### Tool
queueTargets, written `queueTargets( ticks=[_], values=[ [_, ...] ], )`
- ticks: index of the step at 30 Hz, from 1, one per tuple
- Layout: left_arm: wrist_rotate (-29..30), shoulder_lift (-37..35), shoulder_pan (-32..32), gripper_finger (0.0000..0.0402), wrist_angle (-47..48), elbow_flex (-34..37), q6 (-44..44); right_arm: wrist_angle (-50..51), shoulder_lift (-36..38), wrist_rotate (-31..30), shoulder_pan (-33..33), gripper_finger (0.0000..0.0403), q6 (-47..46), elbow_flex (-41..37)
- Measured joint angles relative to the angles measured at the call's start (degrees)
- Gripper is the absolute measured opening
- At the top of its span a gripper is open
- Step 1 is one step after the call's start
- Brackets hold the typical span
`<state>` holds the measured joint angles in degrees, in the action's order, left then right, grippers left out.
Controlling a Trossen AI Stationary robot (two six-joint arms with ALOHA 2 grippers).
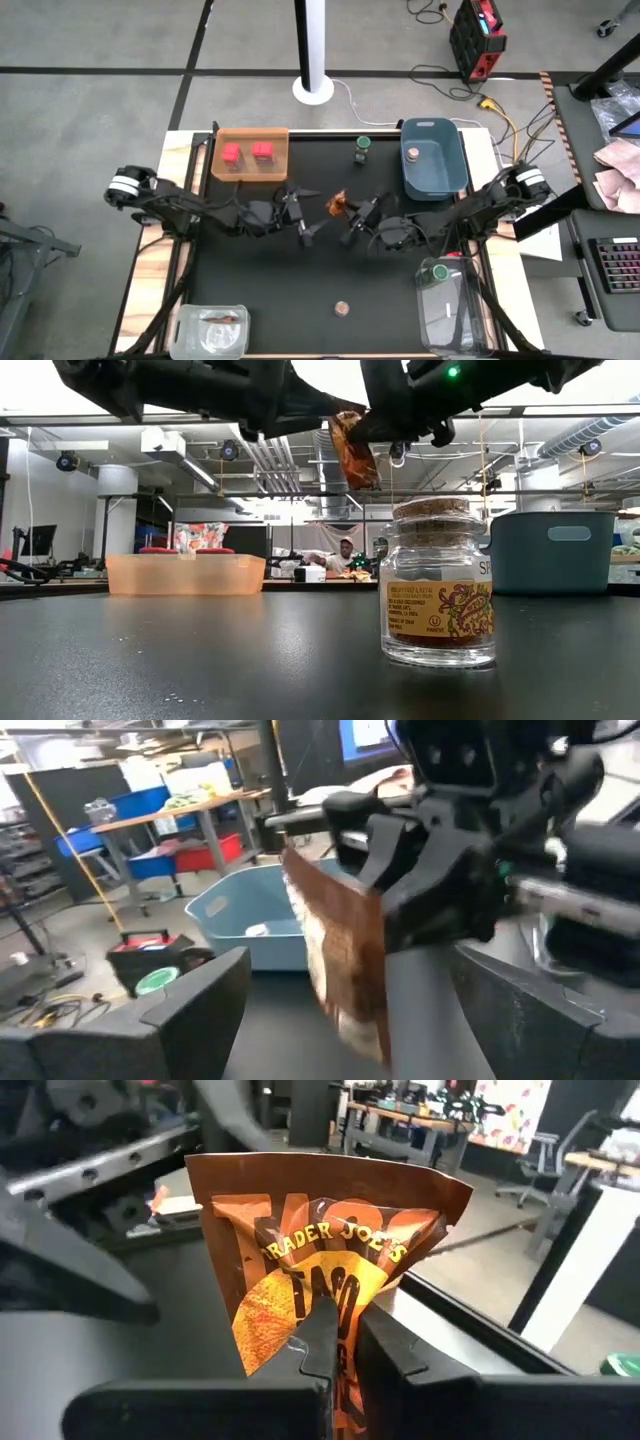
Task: Sort spices by type
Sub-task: Put the orange seasoning bag into the white bin
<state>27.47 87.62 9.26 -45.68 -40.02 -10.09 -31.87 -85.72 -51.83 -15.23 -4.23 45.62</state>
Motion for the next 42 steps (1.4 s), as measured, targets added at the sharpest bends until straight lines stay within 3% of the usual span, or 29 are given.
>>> queueTargets(
  ticks=[5, 9, 12, 16, 18, 25, 32, 37, 40, 42],
  values=[
    [-1.06, 1.91, -0.90, 0.0323, -0.56, -1.65, -0.11, -7.24, -1.97, 2.32, -0.32, 0.0017, 4.69, -0.01],
    [-1.50, 2.16, -0.88, 0.0283, -2.47, -1.64, -0.72, -9.35, -3.35, 2.90, -0.86, 0.0017, 6.90, -0.01],
    [-1.56, 2.09, -0.81, 0.0206, -2.24, -1.40, -0.90, -9.67, -3.82, 2.92, -1.07, 0.0017, 6.91, -0.01],
    [-3.32, 2.03, -0.79, 0.0049, -2.11, -1.19, -2.19, -9.58, -4.01, 2.94, -1.14, 0.0017, 6.84, -0.01],
    [-4.25, 1.96, -0.78, 0.0017, -2.02, -1.19, -2.28, -9.45, -4.01, 2.65, -1.41, 0.0018, 6.86, -0.01],
    [-4.76, 0.60, 0.21, 0.0003, 2.08, -1.15, -2.29, -5.89, -2.74, 3.21, -2.98, 0.0050, 6.61, -0.01],
    [-6.38, -2.90, 0.69, 0.0001, 8.49, -1.02, -2.10, 6.12, 3.91, 6.06, -3.92, 0.0139, -1.61, 0.03],
    [-16.79, -5.83, 0.96, 0.0001, 12.60, -1.02, 0.49, 16.64, 9.31, 20.11, -3.81, 0.0209, -6.26, 0.05],
    [-23.61, -6.26, 0.96, 0.0001, 11.64, -1.14, 0.89, 17.05, 9.91, 28.43, -3.60, 0.0243, -4.17, -0.06],
    [-24.19, -6.25, 1.11, 0.0000, 11.02, -1.33, 1.39, 16.07, 10.02, 31.42, -3.13, 0.0262, -3.47, -0.06]
  ],
)
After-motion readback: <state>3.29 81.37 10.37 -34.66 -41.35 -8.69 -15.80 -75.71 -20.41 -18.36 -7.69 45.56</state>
